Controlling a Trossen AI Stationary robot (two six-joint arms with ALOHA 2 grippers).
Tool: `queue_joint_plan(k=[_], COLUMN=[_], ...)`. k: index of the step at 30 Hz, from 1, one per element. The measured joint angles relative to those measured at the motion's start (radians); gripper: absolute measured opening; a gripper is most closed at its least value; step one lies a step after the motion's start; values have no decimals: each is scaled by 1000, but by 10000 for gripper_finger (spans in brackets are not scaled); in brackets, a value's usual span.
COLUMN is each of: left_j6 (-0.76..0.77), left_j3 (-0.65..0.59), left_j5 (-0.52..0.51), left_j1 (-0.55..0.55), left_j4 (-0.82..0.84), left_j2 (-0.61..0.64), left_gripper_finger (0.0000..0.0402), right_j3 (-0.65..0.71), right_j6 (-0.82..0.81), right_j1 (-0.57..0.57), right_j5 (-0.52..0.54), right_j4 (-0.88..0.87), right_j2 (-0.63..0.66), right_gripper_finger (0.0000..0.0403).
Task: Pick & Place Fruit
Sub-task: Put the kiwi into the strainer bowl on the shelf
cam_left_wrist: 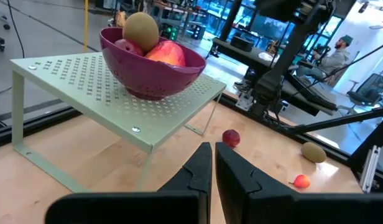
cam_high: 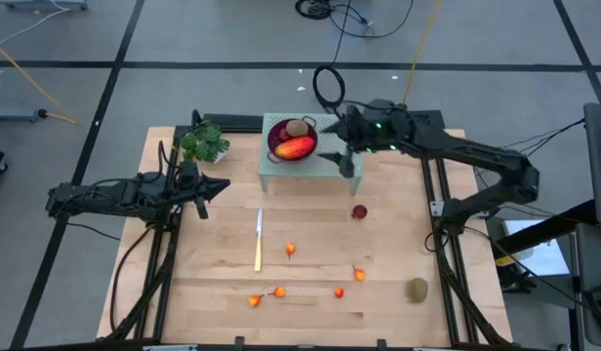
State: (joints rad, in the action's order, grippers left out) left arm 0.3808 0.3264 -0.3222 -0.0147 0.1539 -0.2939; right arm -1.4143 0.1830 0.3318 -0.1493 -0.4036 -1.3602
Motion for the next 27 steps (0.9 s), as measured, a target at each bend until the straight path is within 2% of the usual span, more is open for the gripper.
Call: queue_joint_plan(k=[5,10,16,22,27], left_j6=[-36,-85,-91,-91,-84], left_j3=[0,0,0,0,0], left_j5=[1,3,2,2,2], left_j1=[0,0,0,0,0], left_j4=[0,0,3,14,14], left_j2=[0,0,0,0,0], left_gripper_finger=[19,19,19,19,19], right_j3=[0,0,0,0,0], right_j6=[-92,-199,-261,-355,-469], right_j1=[-72,-160,-271,-359,-447], right_j5=[21,20,71,69,63], right_j4=[-225,-377,-468,-499,-630], right_j2=[94,164,218,235,235], right_gripper_finger=[308,308,308,308,308])
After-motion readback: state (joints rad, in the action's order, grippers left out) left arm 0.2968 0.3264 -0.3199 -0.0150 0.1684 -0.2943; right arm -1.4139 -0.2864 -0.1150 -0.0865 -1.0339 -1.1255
